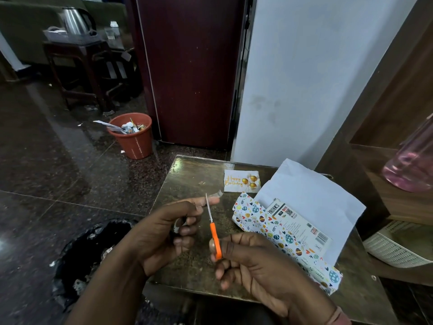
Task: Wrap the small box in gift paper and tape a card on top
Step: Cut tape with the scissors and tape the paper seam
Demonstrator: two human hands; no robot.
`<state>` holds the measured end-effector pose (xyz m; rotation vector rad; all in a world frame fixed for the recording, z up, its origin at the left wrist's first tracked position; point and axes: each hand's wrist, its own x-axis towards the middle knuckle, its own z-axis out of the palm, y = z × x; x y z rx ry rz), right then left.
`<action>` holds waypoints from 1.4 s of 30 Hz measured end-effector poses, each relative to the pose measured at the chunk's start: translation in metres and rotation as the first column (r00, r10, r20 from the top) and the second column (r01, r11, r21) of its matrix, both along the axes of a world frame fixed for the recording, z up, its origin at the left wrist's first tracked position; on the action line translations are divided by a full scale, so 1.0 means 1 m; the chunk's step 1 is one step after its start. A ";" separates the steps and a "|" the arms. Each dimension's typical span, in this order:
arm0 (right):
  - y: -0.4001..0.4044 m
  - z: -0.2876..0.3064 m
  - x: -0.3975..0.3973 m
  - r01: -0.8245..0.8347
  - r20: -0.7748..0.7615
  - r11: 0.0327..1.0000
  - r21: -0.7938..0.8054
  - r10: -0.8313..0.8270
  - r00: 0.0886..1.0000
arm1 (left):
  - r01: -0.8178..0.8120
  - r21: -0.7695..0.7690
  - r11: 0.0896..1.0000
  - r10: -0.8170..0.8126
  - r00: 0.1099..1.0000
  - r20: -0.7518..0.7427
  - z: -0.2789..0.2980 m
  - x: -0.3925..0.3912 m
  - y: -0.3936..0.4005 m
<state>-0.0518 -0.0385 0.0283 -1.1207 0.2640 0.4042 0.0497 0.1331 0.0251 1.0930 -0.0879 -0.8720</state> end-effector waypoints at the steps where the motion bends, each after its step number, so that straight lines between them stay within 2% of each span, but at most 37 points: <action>1: 0.000 0.000 0.000 -0.001 0.006 1.000 -0.004 0.001 1.000 | -0.001 0.001 1.000 0.001 1.000 0.000 0.000 0.000 0.000; 9: -0.004 0.002 -0.001 -0.049 0.016 0.997 -0.065 0.050 0.999 | -0.042 0.012 0.999 0.042 0.999 0.008 0.000 0.000 0.000; 12: -0.005 0.000 0.000 -0.014 -0.010 0.996 -0.093 0.013 1.000 | -0.086 -0.004 0.996 0.086 0.996 0.006 0.001 0.000 -0.001; 13: -0.005 -0.002 0.000 -0.003 -0.014 0.991 -0.133 0.002 1.000 | -0.104 -0.003 0.995 0.104 0.995 0.009 0.001 0.001 -0.001; 15: -0.005 -0.006 0.001 -0.008 -0.022 0.950 -0.314 0.001 1.000 | -0.133 -0.004 0.991 0.133 0.991 0.023 0.002 0.001 0.000; 17: -0.004 -0.007 -0.001 -0.032 -0.023 0.840 -0.542 0.023 0.999 | -0.147 -0.020 0.989 0.148 0.989 0.027 0.003 0.000 0.000; 20: 0.002 -0.008 -0.003 0.001 0.049 0.651 -0.759 0.055 0.997 | -0.109 -0.028 0.994 0.110 0.993 0.047 0.004 -0.001 -0.002; 24: 0.005 -0.009 -0.001 0.165 0.199 0.239 -0.957 0.125 0.972 | -0.002 -0.017 1.000 0.004 0.996 0.087 0.004 -0.005 -0.004; 25: 0.003 -0.008 0.000 0.182 0.211 0.200 -0.963 0.132 0.969 | 0.019 -0.009 1.000 -0.018 0.995 0.096 0.004 -0.006 -0.004; 27: 0.002 -0.006 0.000 0.172 0.200 0.202 -0.964 0.127 0.972 | 0.052 0.016 0.999 -0.053 0.992 0.118 0.004 -0.008 -0.006; 31: 0.002 -0.011 0.000 0.116 0.155 0.315 -0.942 0.101 0.983 | 0.085 0.088 0.992 -0.099 0.982 0.162 0.003 -0.010 -0.008; 32: 0.003 -0.011 0.000 0.124 0.161 0.302 -0.945 0.102 0.982 | 0.089 0.098 0.991 -0.105 0.981 0.166 0.003 -0.010 -0.008; 34: 0.005 -0.011 0.000 0.209 0.236 0.260 -0.943 0.076 0.969 | 0.093 0.106 0.990 -0.110 0.979 0.170 0.004 -0.011 -0.007; 36: 0.004 -0.007 0.001 0.364 0.374 0.270 -0.891 -0.017 0.927 | 0.099 0.116 0.988 -0.119 0.976 0.180 0.004 -0.011 -0.006; 38: 0.002 -0.001 0.003 0.468 0.442 0.366 -0.804 -0.160 0.883 | 0.113 0.121 0.986 -0.135 0.972 0.190 0.004 -0.011 -0.006; 41: 0.000 0.004 0.005 0.471 0.355 0.602 -0.645 -0.310 0.882 | 0.144 0.122 0.982 -0.166 0.967 0.193 0.004 -0.013 -0.007; 42: -0.001 0.006 0.006 0.475 0.339 0.653 -0.589 -0.334 0.880 | 0.153 0.125 0.980 -0.175 0.966 0.192 0.004 -0.013 -0.007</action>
